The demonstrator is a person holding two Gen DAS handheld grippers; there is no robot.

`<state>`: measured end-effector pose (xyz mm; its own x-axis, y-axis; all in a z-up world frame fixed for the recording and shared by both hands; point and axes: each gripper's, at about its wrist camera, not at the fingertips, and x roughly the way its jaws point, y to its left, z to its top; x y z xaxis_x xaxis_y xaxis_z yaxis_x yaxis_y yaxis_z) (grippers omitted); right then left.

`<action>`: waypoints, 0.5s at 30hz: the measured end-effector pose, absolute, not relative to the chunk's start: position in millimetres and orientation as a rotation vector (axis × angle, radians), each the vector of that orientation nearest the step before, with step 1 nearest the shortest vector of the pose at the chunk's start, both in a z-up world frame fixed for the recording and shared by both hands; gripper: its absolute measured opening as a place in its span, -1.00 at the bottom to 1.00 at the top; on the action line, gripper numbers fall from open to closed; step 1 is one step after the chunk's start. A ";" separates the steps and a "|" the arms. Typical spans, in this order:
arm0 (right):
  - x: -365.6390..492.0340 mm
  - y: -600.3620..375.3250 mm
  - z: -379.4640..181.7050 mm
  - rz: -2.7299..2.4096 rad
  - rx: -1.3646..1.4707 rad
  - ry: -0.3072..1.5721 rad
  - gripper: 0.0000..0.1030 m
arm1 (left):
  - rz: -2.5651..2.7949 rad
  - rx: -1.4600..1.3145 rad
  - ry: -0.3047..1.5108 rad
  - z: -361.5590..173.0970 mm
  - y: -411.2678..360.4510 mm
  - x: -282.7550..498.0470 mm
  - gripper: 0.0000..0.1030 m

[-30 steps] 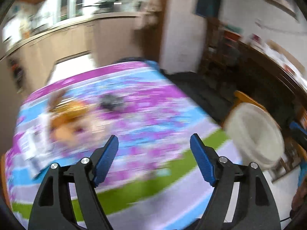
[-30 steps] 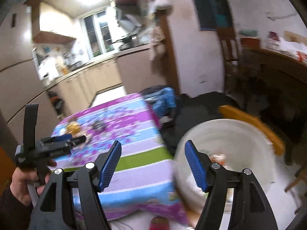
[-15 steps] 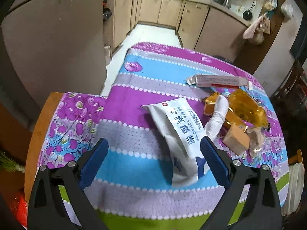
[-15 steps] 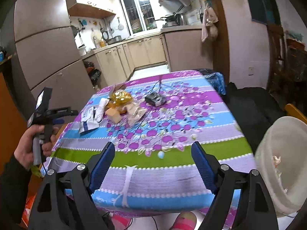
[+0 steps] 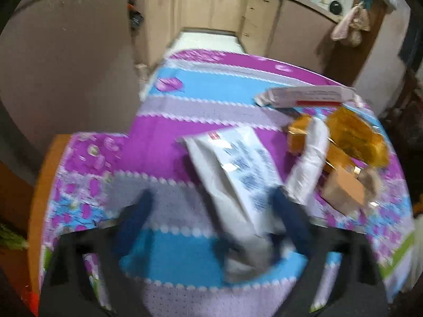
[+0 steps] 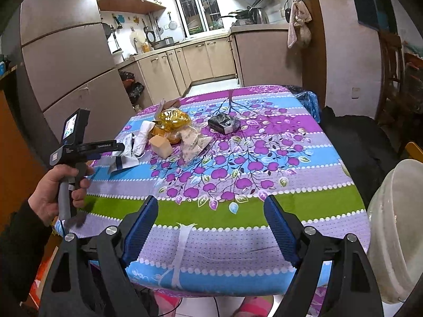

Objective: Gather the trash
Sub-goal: 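Grasp the alcohol wipes pack with left tool while right tool grasps the grain bag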

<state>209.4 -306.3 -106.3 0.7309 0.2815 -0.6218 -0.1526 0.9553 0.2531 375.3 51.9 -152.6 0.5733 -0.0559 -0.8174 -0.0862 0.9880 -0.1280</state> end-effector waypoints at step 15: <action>267.0 -261.0 -92.9 0.362 0.039 0.717 0.62 | 0.065 -0.081 0.930 -144.9 57.9 378.3 0.71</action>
<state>267.0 -261.0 -92.9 0.6948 0.3372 -0.6353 -0.3107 0.9373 0.1578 378.3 57.9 -144.9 0.5964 0.0211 -0.8024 -0.0912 0.9950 -0.0416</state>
